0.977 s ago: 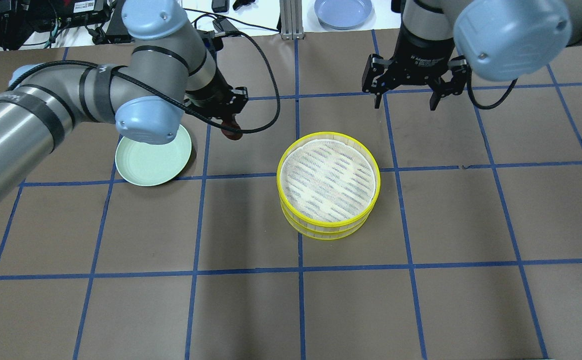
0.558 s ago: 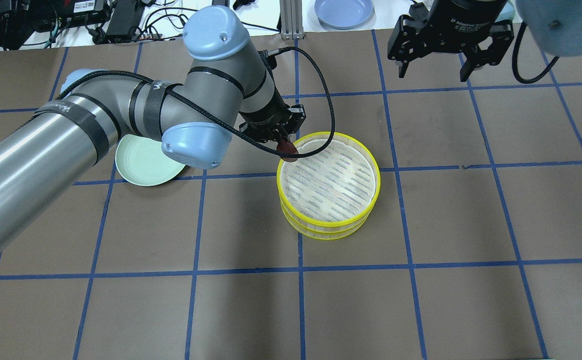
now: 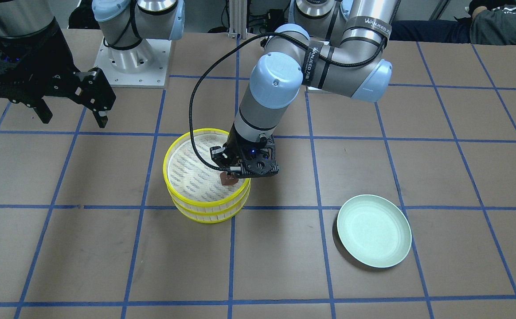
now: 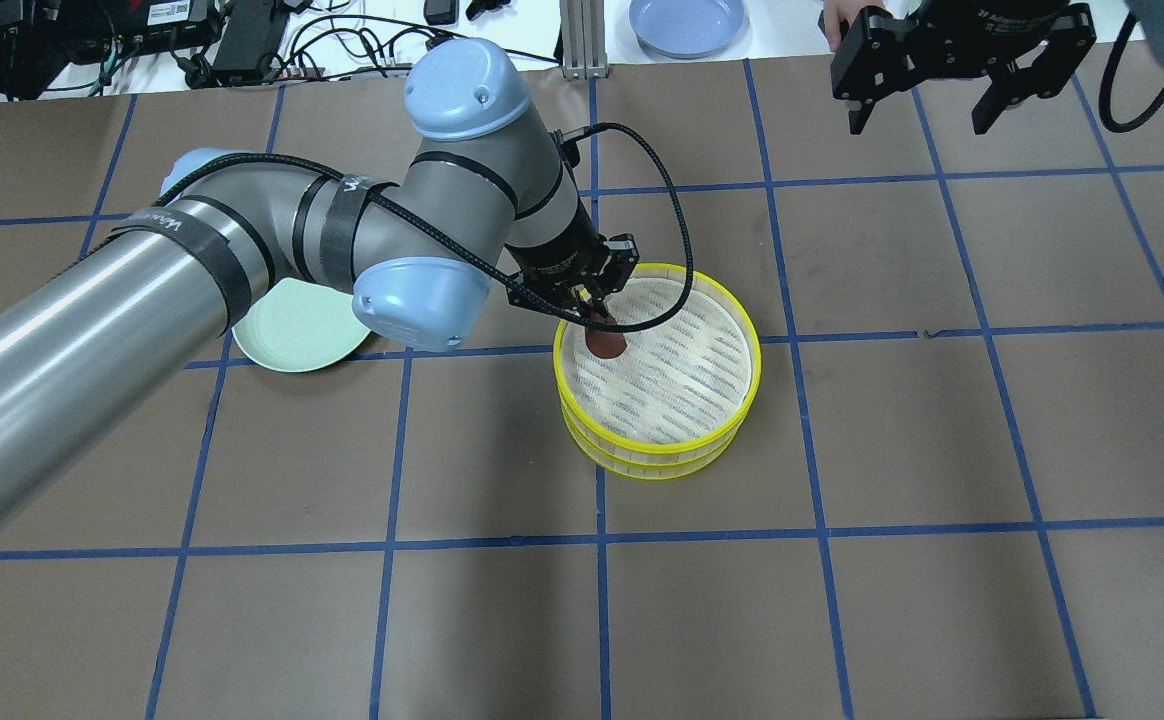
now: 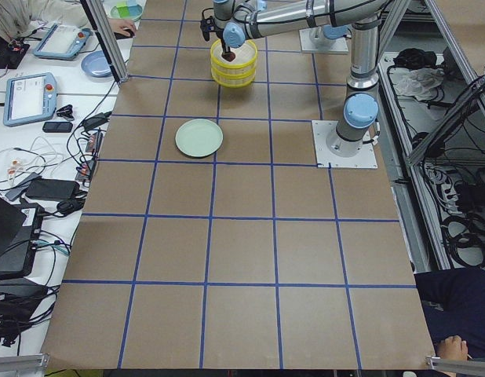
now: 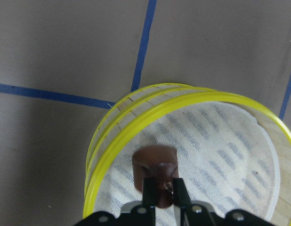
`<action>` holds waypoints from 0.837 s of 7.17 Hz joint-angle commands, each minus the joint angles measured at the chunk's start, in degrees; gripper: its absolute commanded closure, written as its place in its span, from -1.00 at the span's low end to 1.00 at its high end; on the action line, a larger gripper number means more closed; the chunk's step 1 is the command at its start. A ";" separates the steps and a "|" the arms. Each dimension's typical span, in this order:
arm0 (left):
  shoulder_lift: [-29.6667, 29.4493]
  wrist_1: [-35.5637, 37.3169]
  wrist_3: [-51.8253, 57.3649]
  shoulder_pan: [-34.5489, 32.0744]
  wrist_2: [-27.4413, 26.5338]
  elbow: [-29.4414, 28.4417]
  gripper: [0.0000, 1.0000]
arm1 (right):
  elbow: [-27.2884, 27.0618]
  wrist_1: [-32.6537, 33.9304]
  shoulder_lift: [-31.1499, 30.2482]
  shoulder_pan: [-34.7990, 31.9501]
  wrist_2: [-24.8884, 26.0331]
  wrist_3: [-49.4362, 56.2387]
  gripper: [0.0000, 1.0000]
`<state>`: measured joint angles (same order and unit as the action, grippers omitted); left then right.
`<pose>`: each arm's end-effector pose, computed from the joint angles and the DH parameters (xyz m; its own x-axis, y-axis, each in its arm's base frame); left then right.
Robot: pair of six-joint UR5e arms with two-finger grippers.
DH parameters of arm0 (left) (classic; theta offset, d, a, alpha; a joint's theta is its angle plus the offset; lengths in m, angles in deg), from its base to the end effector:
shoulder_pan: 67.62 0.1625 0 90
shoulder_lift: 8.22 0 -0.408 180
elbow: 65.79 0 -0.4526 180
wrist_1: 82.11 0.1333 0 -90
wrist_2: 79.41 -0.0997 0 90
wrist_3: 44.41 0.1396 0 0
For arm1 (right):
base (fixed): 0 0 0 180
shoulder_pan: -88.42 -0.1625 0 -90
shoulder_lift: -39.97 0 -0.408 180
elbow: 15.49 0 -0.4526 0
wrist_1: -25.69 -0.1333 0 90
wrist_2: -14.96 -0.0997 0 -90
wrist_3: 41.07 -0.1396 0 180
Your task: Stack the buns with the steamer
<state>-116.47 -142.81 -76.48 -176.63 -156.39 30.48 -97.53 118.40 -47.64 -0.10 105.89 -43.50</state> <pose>-0.3676 -0.5611 0.2349 -0.9478 -0.2163 0.2345 -0.2108 0.9763 0.0486 0.1158 -0.5894 0.4903 -0.9975 0.0701 0.0099 0.0679 0.9872 -0.1446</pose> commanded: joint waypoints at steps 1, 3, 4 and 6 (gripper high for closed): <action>-0.29 -0.90 -2.21 -0.60 0.87 -0.03 -1.00 | -0.14 0.45 -0.29 0.19 -0.14 0.50 -1.00; 0.05 -1.69 -1.77 -0.60 0.69 -0.72 -1.00 | -0.14 1.15 -0.64 0.28 -0.58 -0.03 -1.00; 1.01 -1.70 3.62 -0.25 0.34 -0.90 -1.00 | -0.14 1.33 -0.99 0.19 -2.93 -0.29 -1.00; 2.69 -2.48 14.71 2.98 -5.96 -2.04 -1.00 | -0.58 1.33 -0.73 0.19 -3.05 -0.12 -1.00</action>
<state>-114.73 -144.76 -67.89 -175.62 -158.99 29.25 -97.86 119.73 -48.46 0.11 103.17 -43.68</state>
